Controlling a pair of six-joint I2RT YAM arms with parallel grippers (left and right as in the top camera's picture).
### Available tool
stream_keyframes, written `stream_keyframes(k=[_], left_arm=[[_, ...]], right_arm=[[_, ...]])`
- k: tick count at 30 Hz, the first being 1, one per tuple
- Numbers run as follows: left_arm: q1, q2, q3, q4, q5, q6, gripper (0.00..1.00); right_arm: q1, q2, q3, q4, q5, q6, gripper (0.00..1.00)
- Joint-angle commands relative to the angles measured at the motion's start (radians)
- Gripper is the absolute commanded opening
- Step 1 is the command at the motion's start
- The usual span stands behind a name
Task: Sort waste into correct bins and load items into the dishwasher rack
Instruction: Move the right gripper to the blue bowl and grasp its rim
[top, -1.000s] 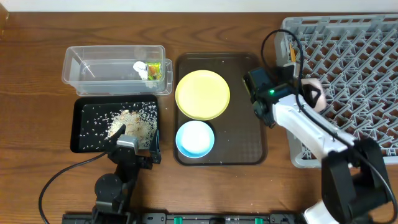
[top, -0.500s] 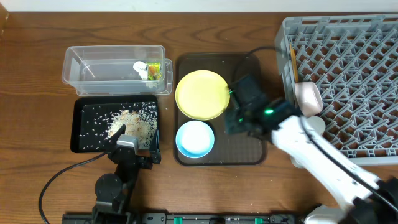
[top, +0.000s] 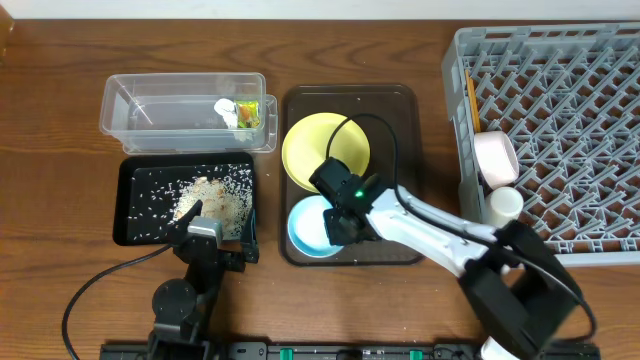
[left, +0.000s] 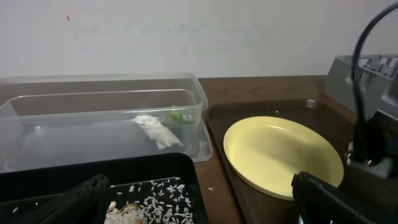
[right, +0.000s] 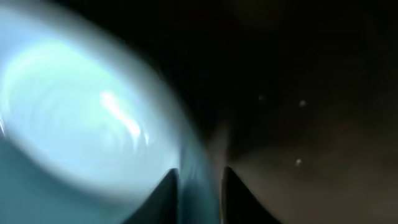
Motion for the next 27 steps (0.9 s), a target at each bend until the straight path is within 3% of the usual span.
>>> stream_keyframes(k=[1, 4, 6, 8, 10, 15, 17, 21, 24, 27], left_arm=[[0.003, -0.005, -0.024, -0.019, 0.015, 0.01, 0.95], [0.003, -0.005, -0.024, -0.019, 0.015, 0.01, 0.95], [0.003, -0.005, -0.024, -0.019, 0.015, 0.01, 0.95], [0.003, -0.005, -0.024, -0.019, 0.015, 0.01, 0.95], [0.003, -0.005, -0.024, -0.019, 0.015, 0.01, 0.95], [0.003, -0.005, -0.024, -0.019, 0.015, 0.01, 0.95], [0.003, -0.005, -0.024, -0.019, 0.015, 0.01, 0.95], [0.003, -0.005, -0.024, -0.019, 0.015, 0.01, 0.95], [0.003, -0.005, -0.024, -0.019, 0.015, 0.01, 0.95], [0.003, -0.005, -0.024, -0.019, 0.015, 0.01, 0.95]], right_arm=[[-0.014, 0.01, -0.002, -0.003, 0.045, 0.042, 0.09], [-0.035, -0.04, 0.0, -0.012, 0.045, 0.008, 0.06], [-0.045, -0.088, 0.0, -0.014, 0.045, -0.024, 0.09], [-0.053, -0.142, 0.0, -0.015, 0.045, -0.06, 0.2], [-0.06, -0.187, 0.0, -0.021, 0.045, -0.07, 0.48], [-0.061, -0.204, -0.005, -0.038, 0.045, -0.069, 0.58], [-0.056, -0.183, -0.02, -0.035, 0.045, -0.068, 0.58], [-0.056, -0.116, -0.043, -0.029, 0.044, -0.048, 0.47], [-0.057, -0.072, -0.043, -0.014, -0.008, -0.043, 0.27], [-0.053, -0.063, -0.043, -0.006, -0.025, -0.043, 0.15]])
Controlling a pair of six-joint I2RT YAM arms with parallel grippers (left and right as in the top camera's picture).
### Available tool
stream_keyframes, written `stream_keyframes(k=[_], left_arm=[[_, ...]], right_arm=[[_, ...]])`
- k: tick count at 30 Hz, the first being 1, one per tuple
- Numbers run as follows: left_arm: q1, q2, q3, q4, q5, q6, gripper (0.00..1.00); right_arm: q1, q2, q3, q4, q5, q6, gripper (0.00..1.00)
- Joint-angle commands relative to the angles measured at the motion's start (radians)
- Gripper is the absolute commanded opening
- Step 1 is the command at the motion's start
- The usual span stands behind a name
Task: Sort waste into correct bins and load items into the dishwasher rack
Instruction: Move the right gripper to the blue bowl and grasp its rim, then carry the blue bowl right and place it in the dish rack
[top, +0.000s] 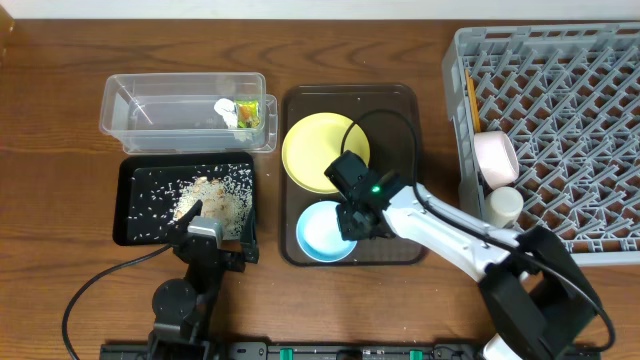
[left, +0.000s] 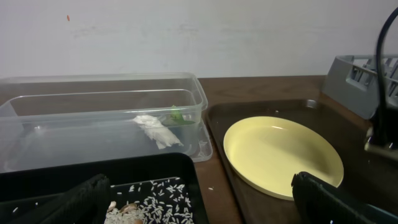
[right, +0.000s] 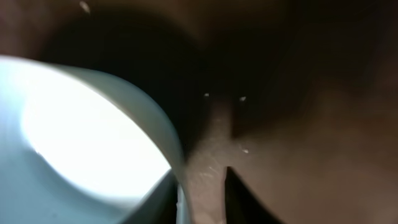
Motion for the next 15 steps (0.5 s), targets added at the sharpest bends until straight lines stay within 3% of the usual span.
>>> stream_keyframes(k=[1, 3, 8, 15], left_arm=[[0.003, -0.005, -0.024, -0.019, 0.015, 0.01, 0.95], [0.003, -0.005, -0.024, -0.019, 0.015, 0.01, 0.95], [0.003, -0.005, -0.024, -0.019, 0.015, 0.01, 0.95], [0.003, -0.005, -0.024, -0.019, 0.015, 0.01, 0.95]], right_arm=[[0.005, 0.002, -0.003, 0.0, -0.024, 0.006, 0.08], [-0.002, -0.005, -0.002, -0.006, -0.024, 0.006, 0.01], [-0.035, -0.084, 0.01, -0.058, 0.114, 0.006, 0.01], [-0.116, -0.335, 0.035, -0.155, 0.657, 0.006, 0.01]])
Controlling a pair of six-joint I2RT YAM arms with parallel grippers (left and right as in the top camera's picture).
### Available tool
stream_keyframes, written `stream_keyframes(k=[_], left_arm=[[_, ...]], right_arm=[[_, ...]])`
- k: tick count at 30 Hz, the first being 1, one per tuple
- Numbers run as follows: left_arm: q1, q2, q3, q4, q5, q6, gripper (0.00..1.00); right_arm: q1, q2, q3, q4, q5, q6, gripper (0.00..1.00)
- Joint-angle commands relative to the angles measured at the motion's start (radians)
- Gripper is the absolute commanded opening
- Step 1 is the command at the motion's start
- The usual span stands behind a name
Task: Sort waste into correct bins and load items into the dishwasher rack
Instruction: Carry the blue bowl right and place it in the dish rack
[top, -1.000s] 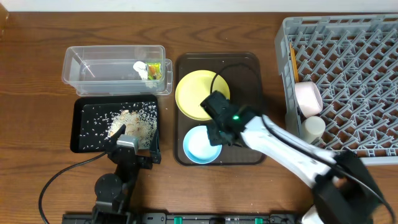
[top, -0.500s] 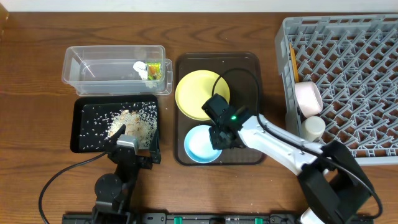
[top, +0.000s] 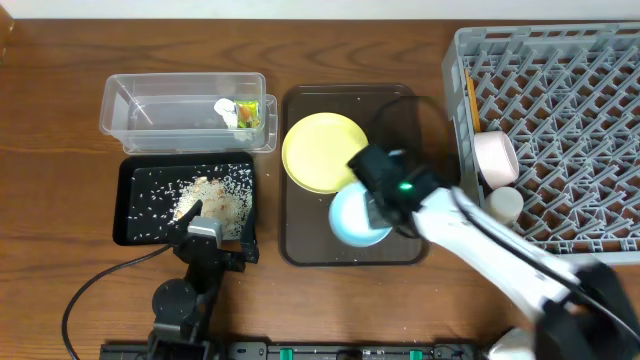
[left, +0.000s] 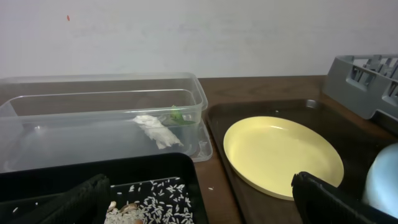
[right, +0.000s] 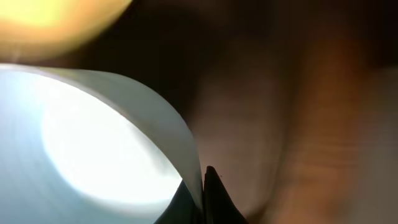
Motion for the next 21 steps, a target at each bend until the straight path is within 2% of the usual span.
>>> stream_keyframes(k=[1, 4, 8, 13, 15, 21], left_arm=[[0.003, -0.005, -0.024, -0.019, 0.015, 0.01, 0.95], [0.003, -0.005, -0.024, -0.019, 0.015, 0.01, 0.95], [0.003, -0.006, -0.024, -0.019, 0.015, 0.01, 0.95], [0.003, -0.005, -0.024, -0.019, 0.015, 0.01, 0.95], [0.003, -0.005, -0.024, -0.019, 0.015, 0.01, 0.95], [0.003, -0.005, -0.024, -0.019, 0.015, 0.01, 0.95]], right_arm=[[-0.049, -0.153, 0.034, -0.008, 0.46, 0.003, 0.01], [-0.091, -0.259, 0.034, 0.015, 0.798, 0.003, 0.01], [-0.186, -0.302, 0.034, 0.111, 1.012, -0.021, 0.01], [-0.357, -0.262, 0.034, 0.199, 1.044, -0.211, 0.01], [-0.434, -0.23, 0.034, 0.203, 1.064, -0.209, 0.01], [-0.605, -0.102, 0.034, 0.254, 0.954, -0.21, 0.01]])
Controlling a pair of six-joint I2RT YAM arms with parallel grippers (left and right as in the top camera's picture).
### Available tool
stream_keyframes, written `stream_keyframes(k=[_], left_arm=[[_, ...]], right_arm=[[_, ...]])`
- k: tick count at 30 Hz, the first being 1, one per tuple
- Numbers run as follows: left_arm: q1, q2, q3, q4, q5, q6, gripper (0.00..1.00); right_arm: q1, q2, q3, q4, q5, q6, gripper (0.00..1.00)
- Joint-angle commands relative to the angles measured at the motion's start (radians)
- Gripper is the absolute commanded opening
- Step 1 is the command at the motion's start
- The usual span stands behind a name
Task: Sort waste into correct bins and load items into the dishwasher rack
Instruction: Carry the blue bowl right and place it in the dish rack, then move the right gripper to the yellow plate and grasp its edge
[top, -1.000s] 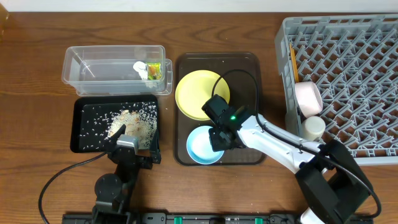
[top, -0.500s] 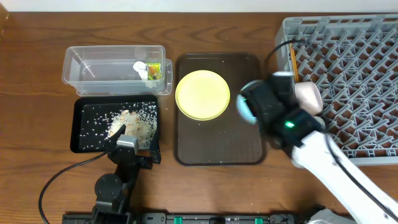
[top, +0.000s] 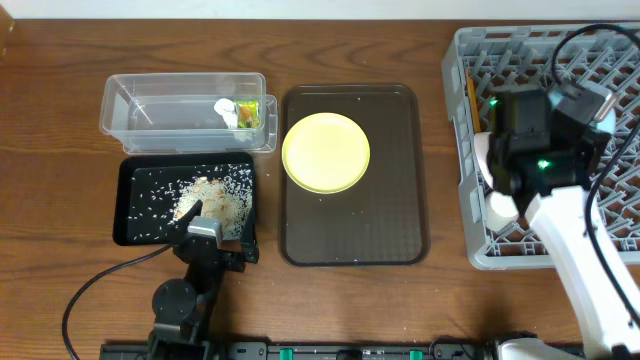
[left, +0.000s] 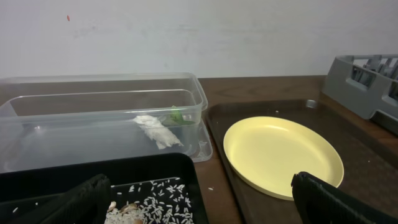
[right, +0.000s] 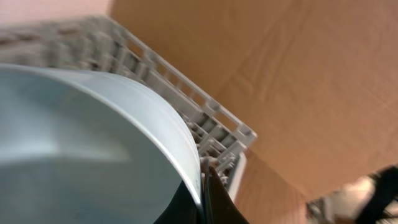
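The pale blue bowl (right: 93, 143) fills the left of the right wrist view, tipped on edge over the grey dishwasher rack (top: 580, 90). My right gripper (right: 204, 186) is shut on its rim. From overhead the right arm (top: 530, 140) covers the bowl at the rack's left side. A yellow plate (top: 326, 152) lies on the brown tray (top: 400, 220). My left gripper (left: 199, 205) stands open at the table's front, over the black tray of rice (top: 145, 215).
A clear bin (top: 160, 110) at the back left holds a crumpled wrapper and green scrap (left: 158, 127). A pink cup (top: 488, 150) and a white cup (top: 500, 208) sit in the rack's left column, close under the right arm. A thin yellow stick (top: 470, 95) lies there too.
My right gripper has gone from above the brown tray to over the left side of the rack, still holding the blue bowl. The left arm has not moved.
The right gripper stood open around the rim of the blue bowl on the brown tray. By the third moment it was shut on the rim with the bowl raised and shifted right. Now the bowl is over the rack and only the yellow plate is on the tray.
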Motion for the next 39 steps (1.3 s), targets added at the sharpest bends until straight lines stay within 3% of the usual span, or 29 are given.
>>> stream_keyframes(k=[1, 6, 19, 25, 33, 36, 39], left_arm=[[0.003, -0.005, -0.024, -0.019, 0.015, 0.01, 0.95], [0.003, -0.005, -0.024, -0.019, 0.015, 0.01, 0.95], [0.003, -0.005, -0.024, -0.019, 0.015, 0.01, 0.95], [0.003, -0.005, -0.024, -0.019, 0.015, 0.01, 0.95], [0.003, -0.005, -0.024, -0.019, 0.015, 0.01, 0.95], [0.003, -0.005, -0.024, -0.019, 0.015, 0.01, 0.95], [0.003, -0.005, -0.024, -0.019, 0.015, 0.01, 0.95]], right_arm=[[-0.074, 0.071, 0.01, 0.03, 0.009, -0.039, 0.01], [-0.148, 0.193, 0.01, 0.12, 0.016, -0.198, 0.01], [0.003, 0.385, 0.01, 0.074, -0.035, -0.2, 0.01], [0.069, 0.38, 0.01, 0.058, -0.035, -0.196, 0.08], [0.127, 0.303, 0.011, 0.003, -0.035, -0.168, 0.41], [0.163, 0.222, 0.011, -0.037, -0.05, -0.113, 0.48], [0.2, 0.118, 0.011, -0.058, -0.189, -0.095, 0.53]])
